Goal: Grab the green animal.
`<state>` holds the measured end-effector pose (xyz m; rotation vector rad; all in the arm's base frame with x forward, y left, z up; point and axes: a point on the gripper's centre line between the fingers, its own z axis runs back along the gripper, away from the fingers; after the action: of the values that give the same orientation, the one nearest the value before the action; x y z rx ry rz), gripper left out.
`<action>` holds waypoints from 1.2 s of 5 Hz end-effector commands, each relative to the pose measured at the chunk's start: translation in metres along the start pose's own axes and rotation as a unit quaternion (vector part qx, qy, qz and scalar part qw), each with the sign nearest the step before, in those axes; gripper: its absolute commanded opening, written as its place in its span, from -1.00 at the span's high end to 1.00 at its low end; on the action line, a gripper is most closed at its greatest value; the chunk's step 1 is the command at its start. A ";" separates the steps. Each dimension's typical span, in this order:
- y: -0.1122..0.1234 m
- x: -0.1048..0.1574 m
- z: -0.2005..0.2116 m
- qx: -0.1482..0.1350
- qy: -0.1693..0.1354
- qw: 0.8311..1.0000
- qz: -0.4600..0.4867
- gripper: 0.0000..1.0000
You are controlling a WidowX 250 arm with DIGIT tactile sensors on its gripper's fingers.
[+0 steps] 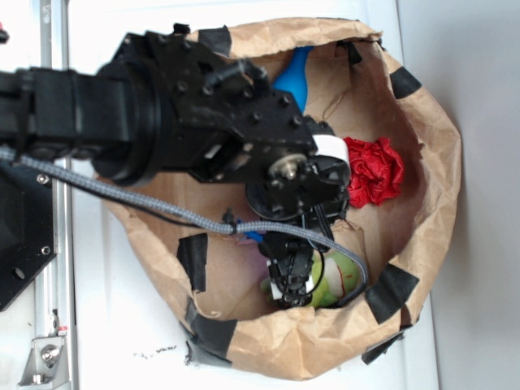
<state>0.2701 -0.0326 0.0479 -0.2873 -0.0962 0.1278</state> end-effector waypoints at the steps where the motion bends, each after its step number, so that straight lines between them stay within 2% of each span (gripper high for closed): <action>1: -0.015 0.013 -0.013 0.030 -0.028 0.999 -0.013 -1.00; 2: -0.024 -0.028 -0.023 0.044 -0.039 0.998 -0.006 -1.00; 3: -0.024 -0.030 -0.039 0.053 -0.020 0.998 -0.001 -1.00; 4: -0.020 -0.023 -0.045 0.058 -0.012 0.998 0.007 -0.52; 5: -0.018 -0.022 -0.043 0.051 -0.015 0.998 0.016 1.00; 6: -0.015 -0.019 -0.041 0.050 -0.013 0.998 0.025 1.00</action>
<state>0.2612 -0.0625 0.0155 -0.1931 -0.1257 0.1946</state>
